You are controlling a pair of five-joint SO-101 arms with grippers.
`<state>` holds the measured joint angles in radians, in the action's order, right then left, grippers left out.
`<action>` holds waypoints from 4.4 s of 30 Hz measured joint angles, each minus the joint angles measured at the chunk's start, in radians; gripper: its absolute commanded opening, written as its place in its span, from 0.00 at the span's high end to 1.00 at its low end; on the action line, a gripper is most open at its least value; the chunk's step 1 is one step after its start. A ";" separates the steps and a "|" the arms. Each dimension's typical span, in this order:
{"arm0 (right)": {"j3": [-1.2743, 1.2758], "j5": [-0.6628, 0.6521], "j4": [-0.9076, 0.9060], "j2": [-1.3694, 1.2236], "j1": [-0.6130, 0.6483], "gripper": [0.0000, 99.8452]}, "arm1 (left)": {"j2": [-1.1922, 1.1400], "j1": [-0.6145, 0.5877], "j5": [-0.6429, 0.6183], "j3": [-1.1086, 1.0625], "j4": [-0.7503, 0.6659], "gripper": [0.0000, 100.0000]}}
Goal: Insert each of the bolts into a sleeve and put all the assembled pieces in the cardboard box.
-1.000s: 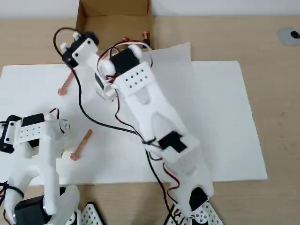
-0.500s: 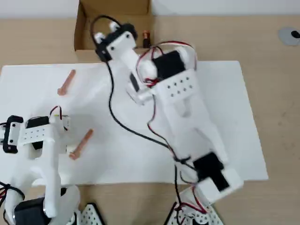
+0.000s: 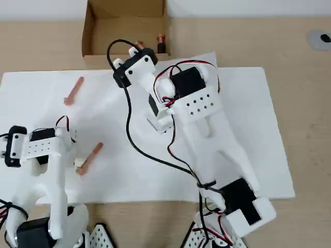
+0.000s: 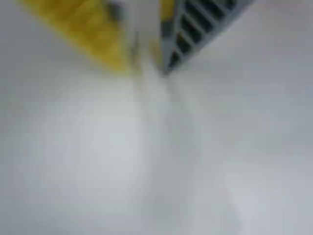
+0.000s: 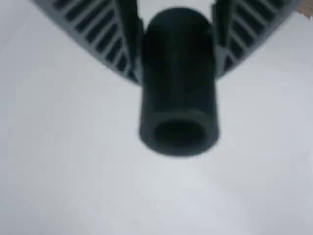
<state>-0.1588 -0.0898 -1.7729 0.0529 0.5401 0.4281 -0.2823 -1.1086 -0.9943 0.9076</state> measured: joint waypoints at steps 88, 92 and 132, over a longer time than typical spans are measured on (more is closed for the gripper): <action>0.057 0.057 0.000 0.000 0.000 0.99 | -0.147 0.153 1.832 0.236 0.483 0.99; 0.057 0.057 0.000 0.000 0.000 0.99 | -0.147 0.153 1.832 0.293 0.485 0.99; 0.063 0.133 0.000 -0.086 0.000 0.99 | -0.034 0.247 1.633 0.255 0.473 0.82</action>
<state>-0.0959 0.0437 -1.7729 -0.0330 0.5401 0.3943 -0.0353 0.5240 -0.7396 1.3802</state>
